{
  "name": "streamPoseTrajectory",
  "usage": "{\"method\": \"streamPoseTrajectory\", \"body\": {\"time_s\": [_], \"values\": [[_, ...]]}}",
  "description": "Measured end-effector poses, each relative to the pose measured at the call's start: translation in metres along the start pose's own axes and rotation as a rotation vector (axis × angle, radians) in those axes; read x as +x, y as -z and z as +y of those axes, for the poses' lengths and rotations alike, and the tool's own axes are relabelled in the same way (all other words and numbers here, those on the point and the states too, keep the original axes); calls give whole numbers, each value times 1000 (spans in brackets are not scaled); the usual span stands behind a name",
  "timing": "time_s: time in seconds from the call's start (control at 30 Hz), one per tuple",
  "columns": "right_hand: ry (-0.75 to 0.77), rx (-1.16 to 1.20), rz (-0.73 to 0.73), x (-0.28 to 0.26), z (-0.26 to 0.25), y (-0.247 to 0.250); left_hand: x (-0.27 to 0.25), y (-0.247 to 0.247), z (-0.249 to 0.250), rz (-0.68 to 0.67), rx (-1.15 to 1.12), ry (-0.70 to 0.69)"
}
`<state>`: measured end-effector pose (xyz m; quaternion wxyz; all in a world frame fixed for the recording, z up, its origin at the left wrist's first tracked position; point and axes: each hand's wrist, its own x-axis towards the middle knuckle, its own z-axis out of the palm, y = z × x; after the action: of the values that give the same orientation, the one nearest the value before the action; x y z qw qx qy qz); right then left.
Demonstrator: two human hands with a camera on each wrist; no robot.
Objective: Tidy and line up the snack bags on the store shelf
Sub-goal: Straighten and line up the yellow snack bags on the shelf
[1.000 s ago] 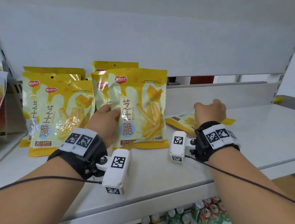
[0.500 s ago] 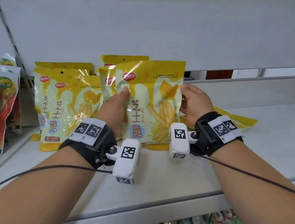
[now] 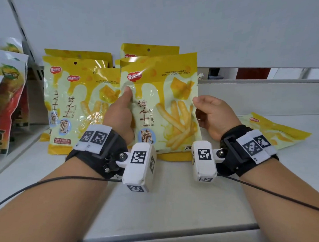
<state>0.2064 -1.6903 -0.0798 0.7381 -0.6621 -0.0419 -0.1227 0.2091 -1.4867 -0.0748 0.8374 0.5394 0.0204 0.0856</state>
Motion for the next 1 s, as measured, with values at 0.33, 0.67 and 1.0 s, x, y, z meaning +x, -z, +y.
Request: {"method": "streamPoseTrajectory", "body": {"time_s": [0.33,0.67,1.0], "values": [[42,4,179,3,7,1,1,8,-13,-287,197,-108],[3,-15,74,-2,10,9,7,9,-19,-188,212,-154],[42,5,169,-2,7,8,4,13,-18,-218,208,-100]]}}
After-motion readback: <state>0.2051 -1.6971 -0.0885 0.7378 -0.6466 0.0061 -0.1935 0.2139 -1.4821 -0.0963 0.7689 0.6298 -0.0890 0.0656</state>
